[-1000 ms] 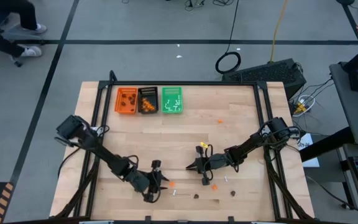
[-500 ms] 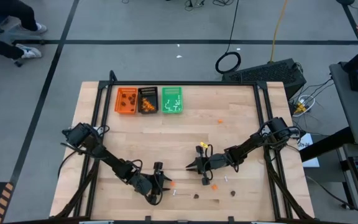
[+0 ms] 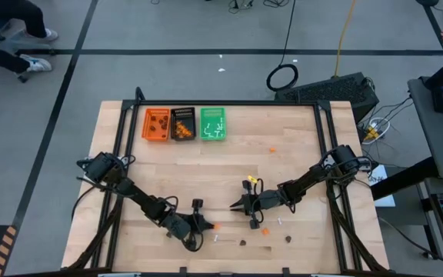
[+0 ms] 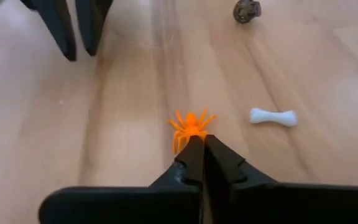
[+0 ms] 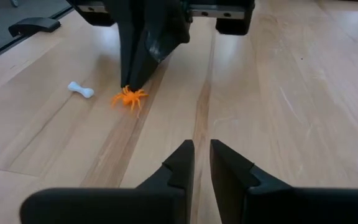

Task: Sort Halloween decoration
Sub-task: Put the orange spider toy into the black bin

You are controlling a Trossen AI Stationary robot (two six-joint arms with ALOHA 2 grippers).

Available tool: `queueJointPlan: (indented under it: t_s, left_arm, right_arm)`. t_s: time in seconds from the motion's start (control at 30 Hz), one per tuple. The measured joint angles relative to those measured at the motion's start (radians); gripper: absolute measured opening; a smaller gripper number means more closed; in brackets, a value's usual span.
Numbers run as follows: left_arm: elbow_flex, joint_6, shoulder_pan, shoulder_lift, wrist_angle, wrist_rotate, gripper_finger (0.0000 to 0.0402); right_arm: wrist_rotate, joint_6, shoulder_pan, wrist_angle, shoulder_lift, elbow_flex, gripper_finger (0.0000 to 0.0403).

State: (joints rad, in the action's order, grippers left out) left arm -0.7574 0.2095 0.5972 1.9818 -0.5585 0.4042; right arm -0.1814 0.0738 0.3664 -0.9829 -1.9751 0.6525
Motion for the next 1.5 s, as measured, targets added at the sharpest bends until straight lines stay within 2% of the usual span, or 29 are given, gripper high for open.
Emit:
queueJointPlan:
  t_s: [0.27, 0.5, 0.63, 0.77, 1.0, 1.17, 1.3, 1.5]
  left_arm:
    - [0.005, -0.266, -0.003, -0.101, 0.011, 0.13, 0.0]
    - [0.004, -0.675, 0.003, -0.194, 0.055, 0.181, 0.0]
    - [0.004, -0.902, 0.013, -0.223, 0.055, 0.253, 0.0]
    - [0.004, -1.048, 0.013, -0.255, 0.055, 0.343, 0.0]
    - [0.004, -1.274, 0.014, -0.313, 0.045, 0.39, 0.0]
    - [0.003, -1.372, 0.014, -0.343, 0.044, 0.403, 0.0]
    - [0.003, -1.375, 0.014, -0.349, 0.048, 0.427, 0.0]
    - [0.003, -1.252, 0.013, -0.348, 0.052, 0.442, 0.0]
  right_arm:
    - [0.0, 0.0, 0.0, 0.007, 0.0, 0.0, 0.0041]
    - [0.0, 0.0, 0.0, 0.009, 0.0, 0.0, 0.0041]
    - [0.0, 0.0, 0.0, 0.009, 0.0, 0.0, 0.0041]
    - [0.0, 0.0, 0.0, 0.009, 0.0, 0.0, 0.0041]
    - [-0.001, 0.0, 0.0, 0.009, 0.0, 0.0, 0.0041]
    - [-0.003, 0.0, 0.0, 0.009, 0.0, 0.0, 0.0041]
    - [-0.005, 0.0, 0.0, 0.009, 0.0, 0.0, 0.0041]
    - [-0.005, 0.01, 0.0, 0.008, 0.0, 0.0, 0.0041]
